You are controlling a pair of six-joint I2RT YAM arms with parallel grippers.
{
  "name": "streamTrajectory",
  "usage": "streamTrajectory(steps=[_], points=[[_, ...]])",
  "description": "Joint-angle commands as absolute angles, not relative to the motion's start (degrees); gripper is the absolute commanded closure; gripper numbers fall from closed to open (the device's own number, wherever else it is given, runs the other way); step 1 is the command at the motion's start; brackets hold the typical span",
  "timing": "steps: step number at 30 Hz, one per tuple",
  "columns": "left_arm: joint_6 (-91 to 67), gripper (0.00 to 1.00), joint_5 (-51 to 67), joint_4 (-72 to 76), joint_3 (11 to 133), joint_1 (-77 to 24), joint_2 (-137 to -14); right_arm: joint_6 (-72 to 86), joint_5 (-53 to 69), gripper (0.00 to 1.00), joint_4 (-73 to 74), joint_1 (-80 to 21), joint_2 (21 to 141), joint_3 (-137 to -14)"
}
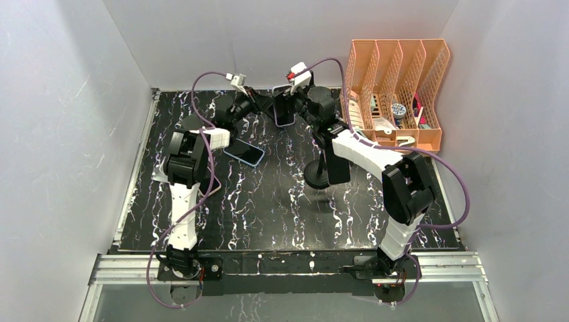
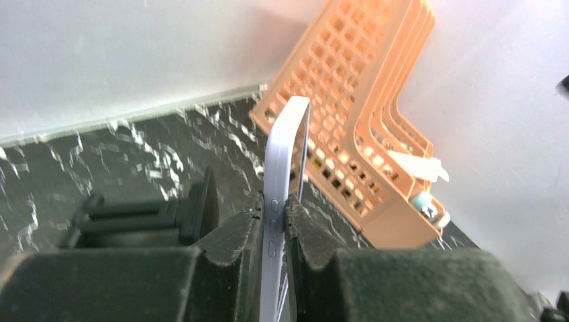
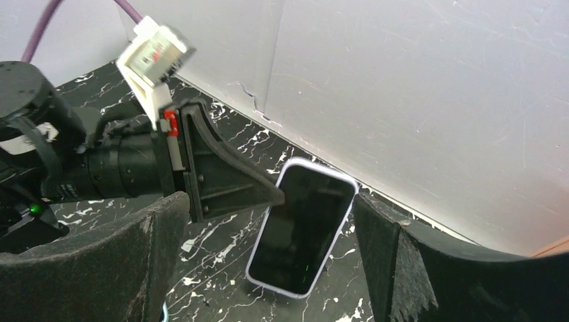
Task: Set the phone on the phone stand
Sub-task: Pick up the phone at the center of the board, then place the phone on the phone stand.
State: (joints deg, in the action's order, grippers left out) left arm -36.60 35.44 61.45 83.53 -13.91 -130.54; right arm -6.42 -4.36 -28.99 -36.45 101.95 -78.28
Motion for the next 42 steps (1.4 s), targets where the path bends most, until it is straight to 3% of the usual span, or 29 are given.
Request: streamTrajectory(steps=[1, 21, 42], points=[[-36.97, 1.00, 26.26, 80.57, 85.56, -13.78, -130.56, -6.85, -4.40, 0.01, -31.31, -35.90, 99.73, -77.80], [-40.75, 1.00, 15.86, 102.04, 88.32, -16.56, -143.85, -4.41, -0.86, 0.01, -30.76, -33.53, 102.07, -77.63], [-37.13, 1.00, 13.01, 102.52, 88.57, -18.20, -141.98, -2.95, 4.45, 0.01, -28.61, -31.66, 104.11, -78.77]])
